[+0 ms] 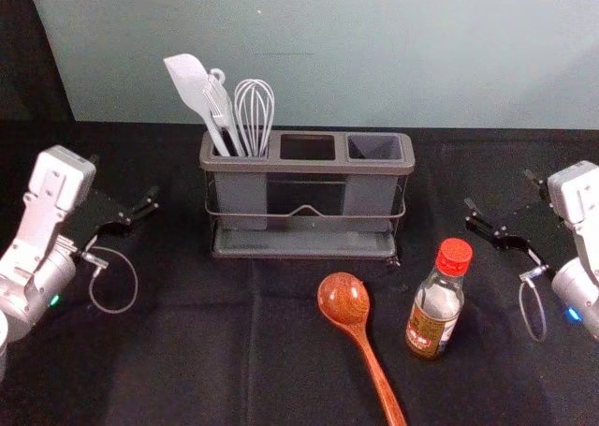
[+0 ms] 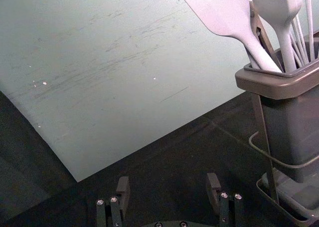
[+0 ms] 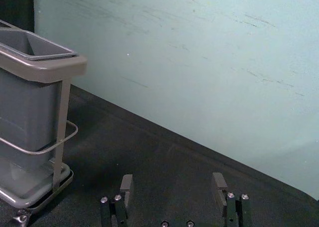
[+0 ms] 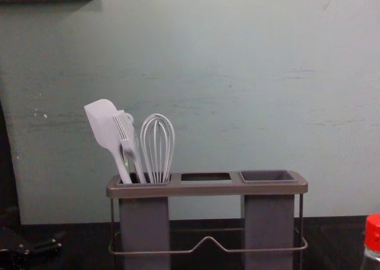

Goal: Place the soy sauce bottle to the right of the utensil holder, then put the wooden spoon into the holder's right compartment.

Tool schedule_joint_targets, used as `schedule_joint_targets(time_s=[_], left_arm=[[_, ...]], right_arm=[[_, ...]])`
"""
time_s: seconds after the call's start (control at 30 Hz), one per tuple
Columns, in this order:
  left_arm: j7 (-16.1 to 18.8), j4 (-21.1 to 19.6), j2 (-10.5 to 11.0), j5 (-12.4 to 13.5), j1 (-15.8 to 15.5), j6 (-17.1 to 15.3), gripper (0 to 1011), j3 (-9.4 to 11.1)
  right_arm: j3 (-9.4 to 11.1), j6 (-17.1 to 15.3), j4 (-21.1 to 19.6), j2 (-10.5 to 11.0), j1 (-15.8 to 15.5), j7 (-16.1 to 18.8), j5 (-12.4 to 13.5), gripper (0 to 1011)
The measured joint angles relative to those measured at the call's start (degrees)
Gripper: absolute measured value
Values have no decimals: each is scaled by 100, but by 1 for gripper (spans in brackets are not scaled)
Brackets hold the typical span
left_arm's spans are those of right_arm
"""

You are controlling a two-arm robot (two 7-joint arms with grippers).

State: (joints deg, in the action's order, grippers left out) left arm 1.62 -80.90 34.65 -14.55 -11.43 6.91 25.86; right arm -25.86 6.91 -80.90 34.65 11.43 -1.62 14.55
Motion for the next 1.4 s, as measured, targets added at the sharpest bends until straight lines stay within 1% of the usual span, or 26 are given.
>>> schedule_joint_targets(time_s=[1.33,1.4], left_arm=[[0,0,0,0,0,0,1005,0],[0,0,0,0,0,0,1005,0]], right_arm=[[0,0,0,0,0,0,0,1004],[25,0,-25,1,-21,6,-2,1004]])
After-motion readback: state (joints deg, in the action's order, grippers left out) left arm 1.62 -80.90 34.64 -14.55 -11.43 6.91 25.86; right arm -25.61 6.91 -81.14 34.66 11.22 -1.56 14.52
